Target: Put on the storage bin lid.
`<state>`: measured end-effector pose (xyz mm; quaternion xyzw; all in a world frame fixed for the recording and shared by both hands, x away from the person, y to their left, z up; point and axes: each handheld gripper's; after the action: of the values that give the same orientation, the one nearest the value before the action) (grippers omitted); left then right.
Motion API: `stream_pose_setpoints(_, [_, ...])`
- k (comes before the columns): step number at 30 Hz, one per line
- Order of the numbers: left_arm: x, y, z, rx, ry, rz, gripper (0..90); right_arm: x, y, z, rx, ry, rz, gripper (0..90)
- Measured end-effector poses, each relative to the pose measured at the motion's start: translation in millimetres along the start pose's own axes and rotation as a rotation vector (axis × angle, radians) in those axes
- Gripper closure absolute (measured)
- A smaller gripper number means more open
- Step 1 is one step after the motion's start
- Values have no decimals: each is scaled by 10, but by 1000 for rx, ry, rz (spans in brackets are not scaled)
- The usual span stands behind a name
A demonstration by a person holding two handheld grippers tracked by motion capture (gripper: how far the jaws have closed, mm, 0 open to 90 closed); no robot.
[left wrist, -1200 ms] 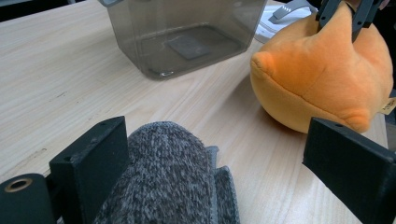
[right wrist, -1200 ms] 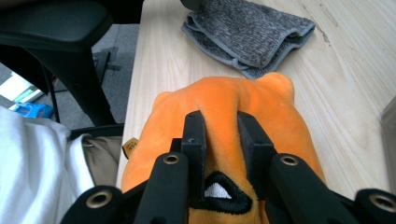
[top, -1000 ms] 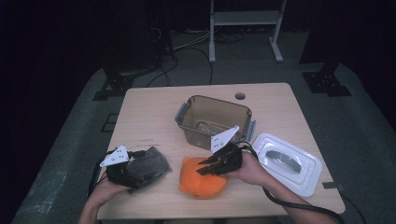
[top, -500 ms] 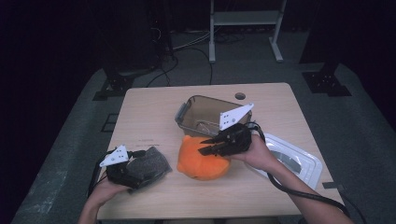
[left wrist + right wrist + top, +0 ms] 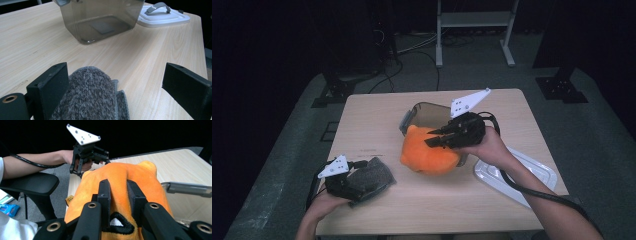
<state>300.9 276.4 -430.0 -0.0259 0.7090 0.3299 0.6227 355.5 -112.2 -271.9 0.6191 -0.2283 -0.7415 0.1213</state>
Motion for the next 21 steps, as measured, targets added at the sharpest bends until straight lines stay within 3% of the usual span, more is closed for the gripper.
stream_pose_setpoints(21, [4,26,0,-4,1,-10,61,-258,76,-396,84,-35,-23,749])
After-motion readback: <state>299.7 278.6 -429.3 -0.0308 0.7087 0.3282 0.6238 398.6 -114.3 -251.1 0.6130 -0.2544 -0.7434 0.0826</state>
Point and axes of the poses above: each handheld gripper's, and its own axes: y roughly backward along the jaws, x roughly out of its underside, z roughly to its left, and after that the axes turned 3 degrees about -y, right-handed
